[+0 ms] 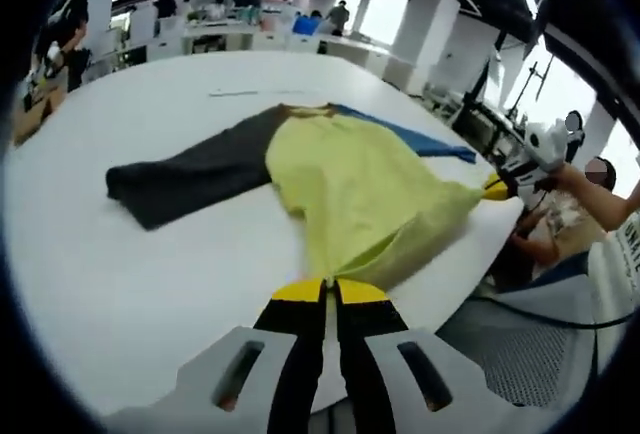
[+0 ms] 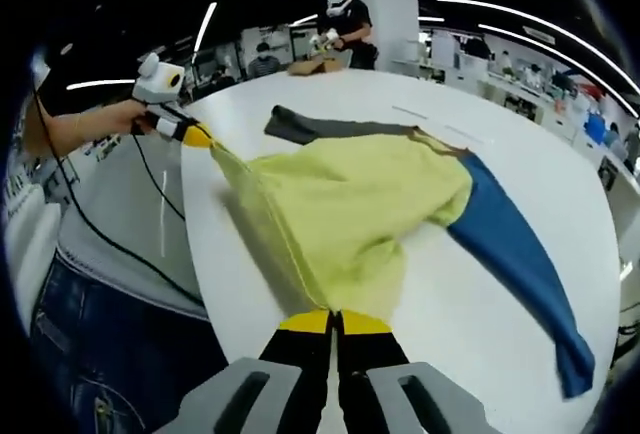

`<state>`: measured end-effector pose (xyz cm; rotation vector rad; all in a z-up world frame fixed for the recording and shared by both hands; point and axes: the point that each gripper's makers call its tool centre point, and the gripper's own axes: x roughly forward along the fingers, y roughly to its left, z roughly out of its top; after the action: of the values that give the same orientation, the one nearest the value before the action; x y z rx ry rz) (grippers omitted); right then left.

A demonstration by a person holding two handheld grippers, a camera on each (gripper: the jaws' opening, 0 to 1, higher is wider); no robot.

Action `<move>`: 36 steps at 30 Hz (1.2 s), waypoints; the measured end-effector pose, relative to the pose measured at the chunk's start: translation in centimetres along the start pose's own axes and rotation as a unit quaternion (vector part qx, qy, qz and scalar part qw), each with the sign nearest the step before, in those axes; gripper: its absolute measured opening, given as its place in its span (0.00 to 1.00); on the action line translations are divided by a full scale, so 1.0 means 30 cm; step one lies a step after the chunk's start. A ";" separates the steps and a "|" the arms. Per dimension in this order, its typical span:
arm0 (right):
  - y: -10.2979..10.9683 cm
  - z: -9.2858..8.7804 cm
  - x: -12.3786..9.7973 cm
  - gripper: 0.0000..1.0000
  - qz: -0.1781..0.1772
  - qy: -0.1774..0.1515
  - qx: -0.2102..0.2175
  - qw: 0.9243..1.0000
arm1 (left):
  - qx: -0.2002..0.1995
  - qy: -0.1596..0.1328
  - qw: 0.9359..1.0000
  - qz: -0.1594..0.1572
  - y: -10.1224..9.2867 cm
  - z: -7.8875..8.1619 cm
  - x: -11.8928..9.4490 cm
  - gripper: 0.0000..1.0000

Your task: Fold the garment on the visible template until the final outline fits inside the template.

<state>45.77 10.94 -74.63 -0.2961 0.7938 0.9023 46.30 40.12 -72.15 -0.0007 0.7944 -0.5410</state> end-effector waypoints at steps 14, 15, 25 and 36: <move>0.037 -0.077 0.051 0.00 0.007 0.015 0.009 1.000 | -0.011 0.031 0.999 0.022 0.028 -0.114 0.028 0.01; 0.036 -0.082 0.054 0.00 0.005 0.014 0.012 1.000 | -0.010 0.033 0.999 0.023 0.029 -0.119 0.028 0.01; 0.013 -0.047 -0.020 0.17 0.008 -0.002 0.055 0.998 | -0.012 0.003 1.000 0.005 0.021 -0.069 -0.016 0.20; -0.096 -0.062 -0.008 0.23 -0.056 0.015 0.102 0.993 | -0.035 0.013 0.999 0.024 0.028 -0.078 0.036 0.24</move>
<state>47.04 8.06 -76.00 -0.1724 0.8818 0.7062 45.73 40.79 -74.70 -0.0394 0.8370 -0.4675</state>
